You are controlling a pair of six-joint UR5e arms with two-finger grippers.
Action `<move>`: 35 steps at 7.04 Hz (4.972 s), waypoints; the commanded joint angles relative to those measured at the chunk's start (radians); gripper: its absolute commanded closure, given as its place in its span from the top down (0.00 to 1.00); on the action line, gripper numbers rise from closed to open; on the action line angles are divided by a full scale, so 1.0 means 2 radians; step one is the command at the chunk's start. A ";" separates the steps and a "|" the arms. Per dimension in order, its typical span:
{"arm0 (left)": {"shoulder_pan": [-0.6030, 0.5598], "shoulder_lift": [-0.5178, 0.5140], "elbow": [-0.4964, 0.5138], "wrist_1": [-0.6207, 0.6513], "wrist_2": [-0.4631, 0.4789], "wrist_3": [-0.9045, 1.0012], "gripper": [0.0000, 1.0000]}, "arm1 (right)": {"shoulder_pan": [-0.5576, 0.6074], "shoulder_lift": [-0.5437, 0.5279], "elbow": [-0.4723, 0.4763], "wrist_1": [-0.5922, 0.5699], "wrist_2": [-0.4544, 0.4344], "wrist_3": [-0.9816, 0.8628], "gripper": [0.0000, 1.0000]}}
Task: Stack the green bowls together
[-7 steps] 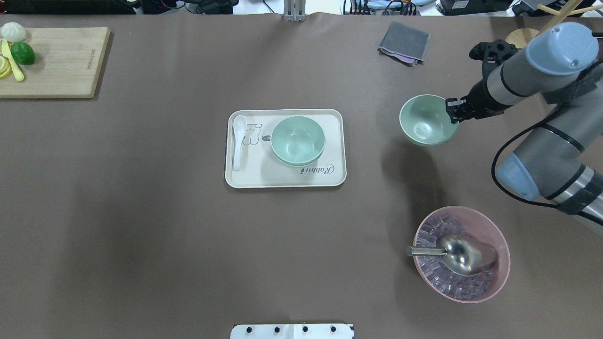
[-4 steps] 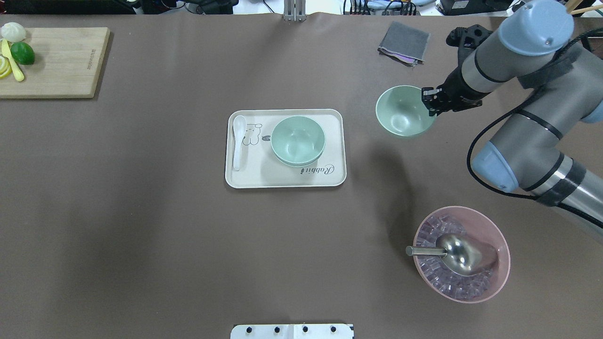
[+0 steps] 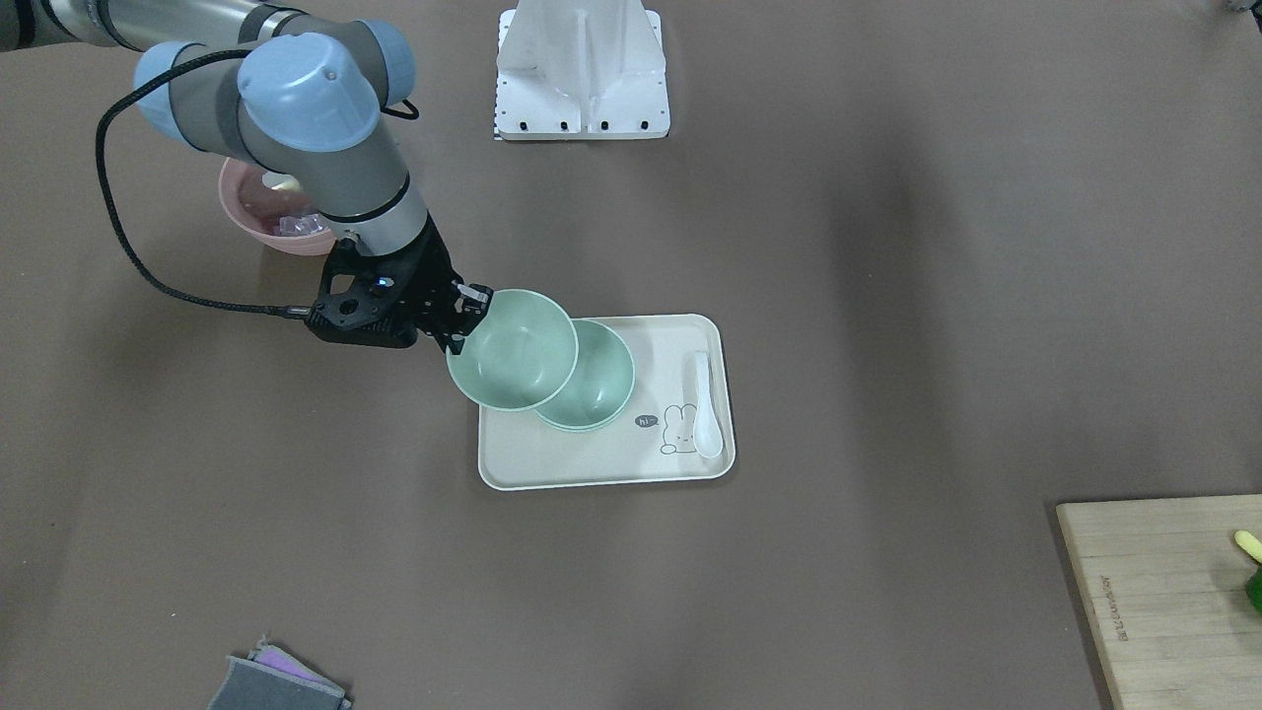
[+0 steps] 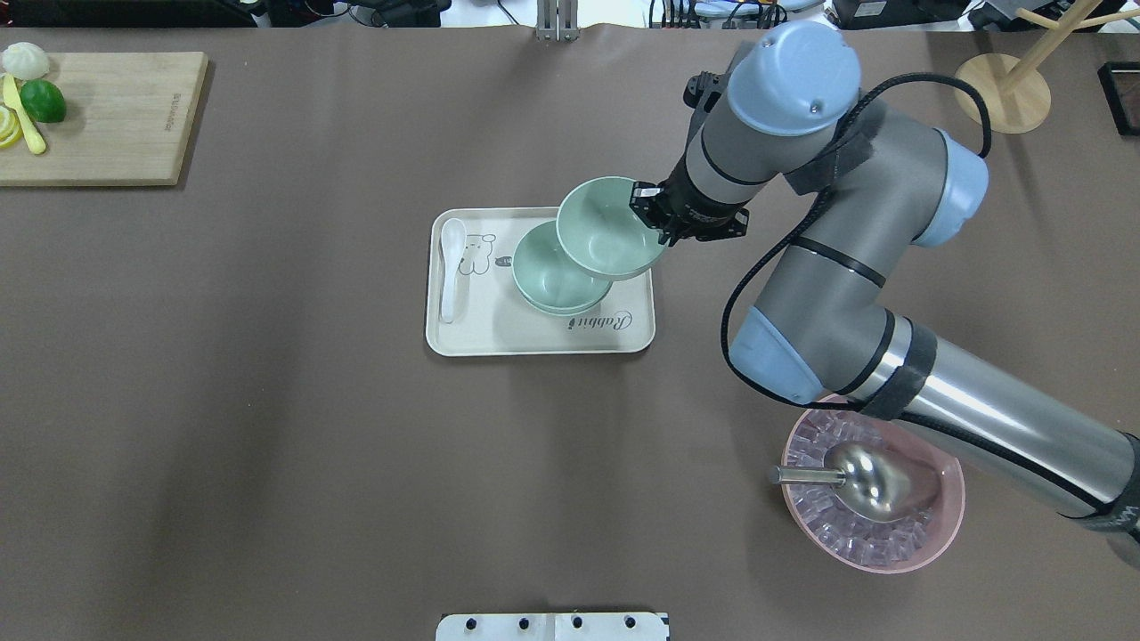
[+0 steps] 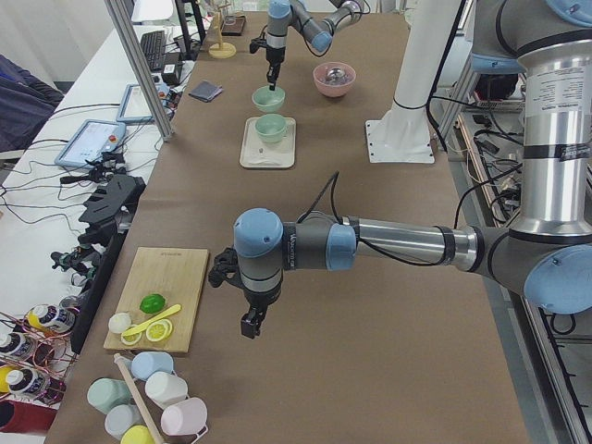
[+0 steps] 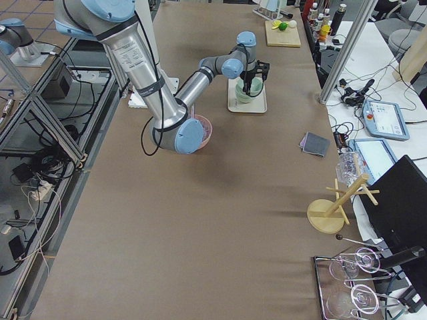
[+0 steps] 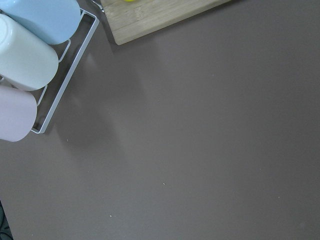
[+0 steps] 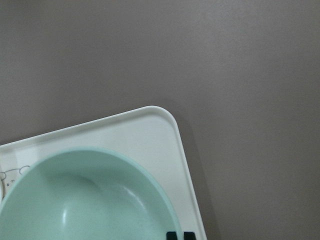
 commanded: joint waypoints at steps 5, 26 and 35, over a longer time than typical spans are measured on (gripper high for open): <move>0.000 0.004 -0.001 -0.001 -0.001 0.000 0.99 | -0.040 0.053 -0.078 0.001 -0.040 0.029 0.00; 0.004 0.017 0.009 -0.001 0.000 -0.007 0.99 | 0.020 -0.010 -0.040 0.001 -0.017 -0.116 1.00; 0.017 0.014 0.001 -0.006 -0.004 -0.003 0.99 | 0.337 -0.392 0.061 0.000 0.091 -0.673 1.00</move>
